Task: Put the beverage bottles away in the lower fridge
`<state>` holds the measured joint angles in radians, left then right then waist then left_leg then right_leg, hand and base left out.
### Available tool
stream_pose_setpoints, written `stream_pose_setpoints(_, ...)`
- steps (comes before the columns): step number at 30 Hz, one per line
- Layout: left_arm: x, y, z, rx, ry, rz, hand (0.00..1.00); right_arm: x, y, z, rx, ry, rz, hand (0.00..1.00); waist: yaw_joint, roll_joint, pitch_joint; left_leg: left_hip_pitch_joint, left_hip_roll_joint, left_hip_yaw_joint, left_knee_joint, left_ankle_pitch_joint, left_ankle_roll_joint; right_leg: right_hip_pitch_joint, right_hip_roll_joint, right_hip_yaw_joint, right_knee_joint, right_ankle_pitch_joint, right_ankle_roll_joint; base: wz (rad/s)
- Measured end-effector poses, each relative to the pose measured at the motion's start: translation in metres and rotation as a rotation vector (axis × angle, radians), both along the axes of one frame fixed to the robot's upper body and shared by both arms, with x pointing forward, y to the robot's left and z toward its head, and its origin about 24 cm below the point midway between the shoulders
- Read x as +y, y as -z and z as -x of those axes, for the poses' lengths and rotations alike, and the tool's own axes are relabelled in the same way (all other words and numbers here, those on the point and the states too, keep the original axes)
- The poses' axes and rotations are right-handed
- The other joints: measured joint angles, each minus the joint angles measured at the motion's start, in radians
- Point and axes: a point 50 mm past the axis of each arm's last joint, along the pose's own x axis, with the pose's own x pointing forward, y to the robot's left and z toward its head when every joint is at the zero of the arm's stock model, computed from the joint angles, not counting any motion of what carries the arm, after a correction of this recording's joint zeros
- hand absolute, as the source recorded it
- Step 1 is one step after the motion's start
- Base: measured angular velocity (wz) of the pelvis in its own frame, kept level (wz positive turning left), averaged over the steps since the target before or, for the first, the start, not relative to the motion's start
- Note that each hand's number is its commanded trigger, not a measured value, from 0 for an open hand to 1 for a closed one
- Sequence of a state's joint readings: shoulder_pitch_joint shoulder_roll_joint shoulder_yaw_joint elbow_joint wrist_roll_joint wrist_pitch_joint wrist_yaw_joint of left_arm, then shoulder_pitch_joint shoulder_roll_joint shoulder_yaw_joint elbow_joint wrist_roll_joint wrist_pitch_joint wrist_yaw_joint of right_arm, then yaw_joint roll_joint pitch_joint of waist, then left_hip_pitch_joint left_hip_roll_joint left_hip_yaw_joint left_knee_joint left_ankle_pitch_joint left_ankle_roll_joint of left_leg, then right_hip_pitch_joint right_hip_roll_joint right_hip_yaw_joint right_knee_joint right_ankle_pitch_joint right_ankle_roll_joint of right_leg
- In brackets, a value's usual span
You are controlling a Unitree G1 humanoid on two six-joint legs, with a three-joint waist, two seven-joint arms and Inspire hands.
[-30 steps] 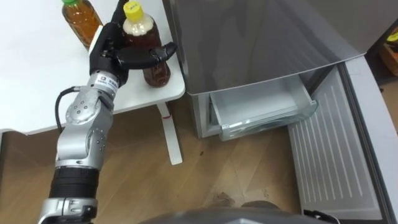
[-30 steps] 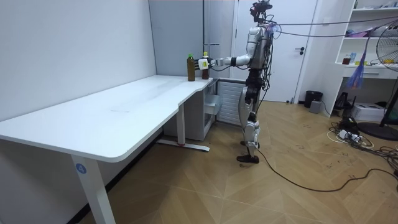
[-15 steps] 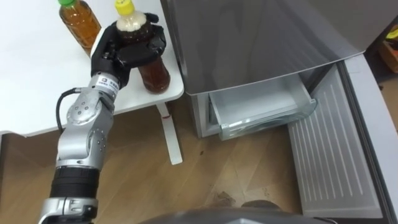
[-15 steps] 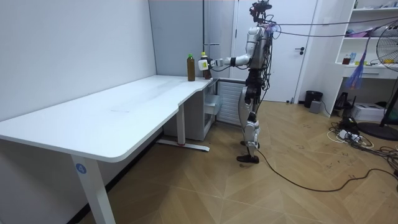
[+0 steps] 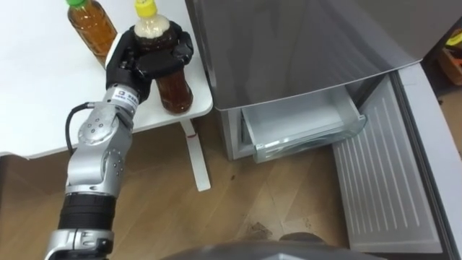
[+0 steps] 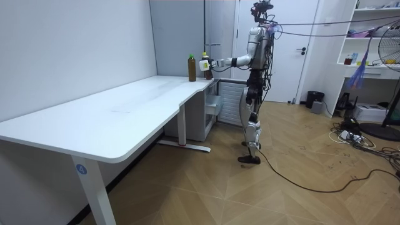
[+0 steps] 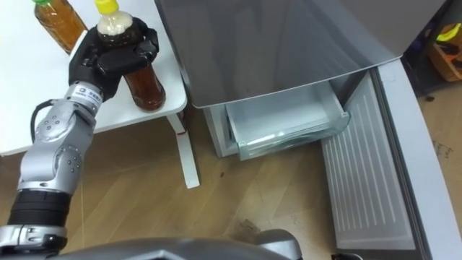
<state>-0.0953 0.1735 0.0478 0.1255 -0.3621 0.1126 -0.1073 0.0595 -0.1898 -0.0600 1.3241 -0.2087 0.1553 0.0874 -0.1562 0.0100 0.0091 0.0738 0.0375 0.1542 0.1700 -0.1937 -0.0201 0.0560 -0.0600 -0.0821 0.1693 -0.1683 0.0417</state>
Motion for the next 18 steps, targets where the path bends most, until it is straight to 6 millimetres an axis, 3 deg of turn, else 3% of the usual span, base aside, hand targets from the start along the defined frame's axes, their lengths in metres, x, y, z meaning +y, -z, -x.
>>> stream_pose_setpoints(5, 0.000, -0.001, 0.000, -0.001, -0.016, 0.004, 1.00, 0.001, 0.000, 0.000, 0.004, -0.016, -0.001, 0.00, 0.007, -0.009, -0.0058, -0.002, 0.000, 0.000, 0.000, 0.000, 0.000, -0.001, 0.000, 0.000, 0.000, 0.000, 0.000, 0.00)
stream_pose_setpoints(15, -0.006, -0.006, -0.001, -0.024, 0.017, 0.001, 1.00, 0.003, 0.000, -0.008, 0.005, -0.114, 0.001, 0.00, 0.047, -0.014, -0.0066, -0.016, 0.001, -0.005, 0.002, 0.000, 0.000, -0.005, 0.001, -0.005, 0.000, 0.000, 0.000, 0.01)
stream_pose_setpoints(18, -0.010, -0.016, -0.001, -0.065, 0.030, -0.005, 1.00, 0.006, 0.000, -0.015, -0.021, -0.121, -0.015, 0.00, 0.057, -0.017, -0.0067, -0.024, 0.001, -0.013, 0.007, 0.000, 0.000, -0.006, 0.000, -0.013, 0.001, 0.000, 0.000, 0.08)
